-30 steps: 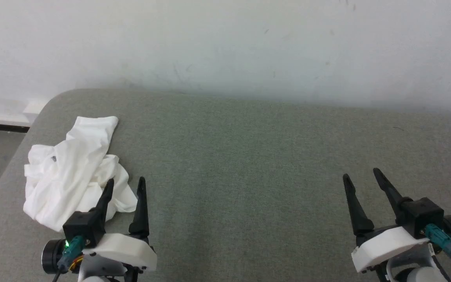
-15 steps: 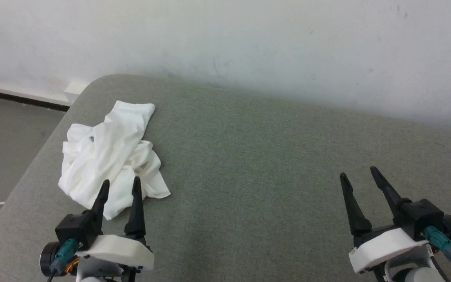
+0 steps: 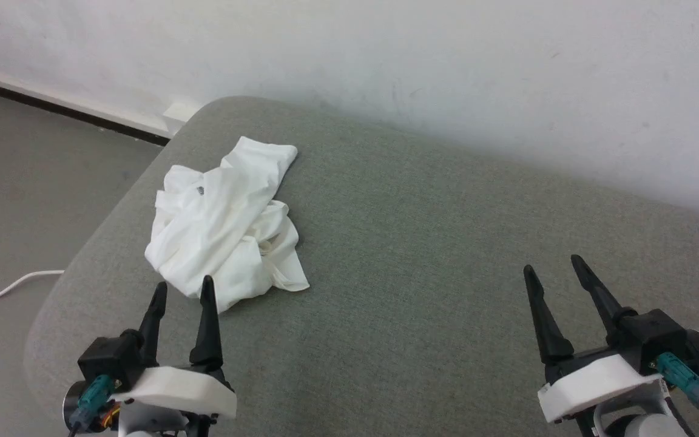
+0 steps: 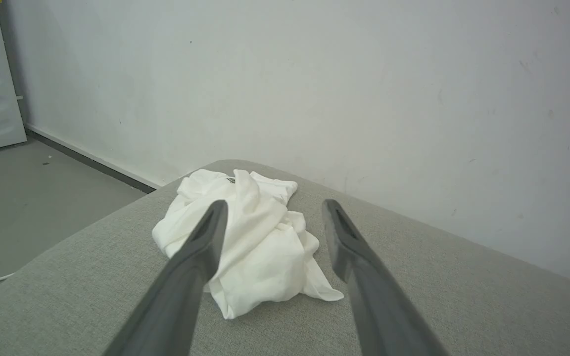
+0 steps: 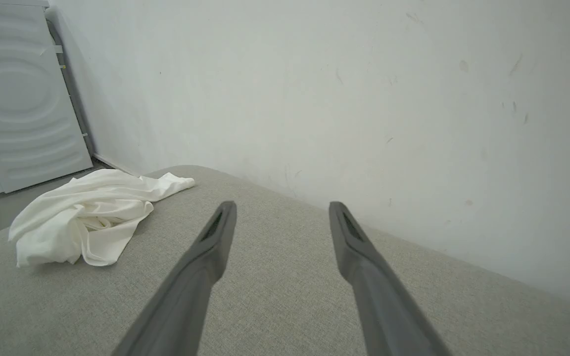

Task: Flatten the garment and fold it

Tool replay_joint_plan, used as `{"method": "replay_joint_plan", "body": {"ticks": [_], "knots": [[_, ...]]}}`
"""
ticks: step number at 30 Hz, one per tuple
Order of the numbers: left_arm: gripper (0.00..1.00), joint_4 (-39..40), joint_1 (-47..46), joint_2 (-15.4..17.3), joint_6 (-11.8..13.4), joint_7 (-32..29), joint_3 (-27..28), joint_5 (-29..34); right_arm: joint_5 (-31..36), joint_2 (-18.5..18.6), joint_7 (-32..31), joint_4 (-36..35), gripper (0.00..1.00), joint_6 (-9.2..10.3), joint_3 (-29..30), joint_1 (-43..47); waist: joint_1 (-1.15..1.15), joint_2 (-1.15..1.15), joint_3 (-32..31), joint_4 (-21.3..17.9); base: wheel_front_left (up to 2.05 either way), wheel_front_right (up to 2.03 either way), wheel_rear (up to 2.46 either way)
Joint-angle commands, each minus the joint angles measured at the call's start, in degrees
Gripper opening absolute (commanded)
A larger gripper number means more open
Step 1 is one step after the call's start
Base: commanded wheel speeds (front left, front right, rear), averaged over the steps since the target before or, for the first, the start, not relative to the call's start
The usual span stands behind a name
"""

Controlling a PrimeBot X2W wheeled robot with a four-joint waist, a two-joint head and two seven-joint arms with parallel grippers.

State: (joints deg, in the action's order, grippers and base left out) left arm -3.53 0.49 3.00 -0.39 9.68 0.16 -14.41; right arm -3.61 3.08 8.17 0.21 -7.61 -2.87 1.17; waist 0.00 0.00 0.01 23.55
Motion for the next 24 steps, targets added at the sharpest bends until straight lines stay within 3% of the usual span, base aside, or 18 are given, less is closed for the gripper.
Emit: {"method": "replay_joint_plan", "body": {"ticks": [1,12,19,24], "knots": [[1.0,-0.3,-1.2,-0.1,0.0,0.6,0.1,-0.7,-0.5,-0.1,0.5,-0.4,1.0,0.08,-0.3,-0.2,0.0,0.0,0.4,1.2,0.0,0.0,0.0],[1.0,0.0,-5.9,-0.1,-0.4,1.9,2.5,-0.6,-0.7,-0.2,0.3,-1.0,1.0,0.09,-1.2,-1.0,0.0,0.0,2.5,2.1,0.0,0.0,0.0],[1.0,-1.2,-15.2,0.3,-2.5,2.6,6.7,2.2,0.9,-0.2,-0.9,-1.8,1.0,0.1,-1.4,-2.0,0.0,0.0,5.2,0.9,0.0,0.0,0.0],[1.0,-8.3,-24.7,2.4,-3.9,3.2,8.2,2.9,2.0,-0.2,-2.0,-2.5,1.0,0.1,-1.9,-3.2,0.0,0.0,8.1,-0.7,0.0,0.0,0.0]]}}
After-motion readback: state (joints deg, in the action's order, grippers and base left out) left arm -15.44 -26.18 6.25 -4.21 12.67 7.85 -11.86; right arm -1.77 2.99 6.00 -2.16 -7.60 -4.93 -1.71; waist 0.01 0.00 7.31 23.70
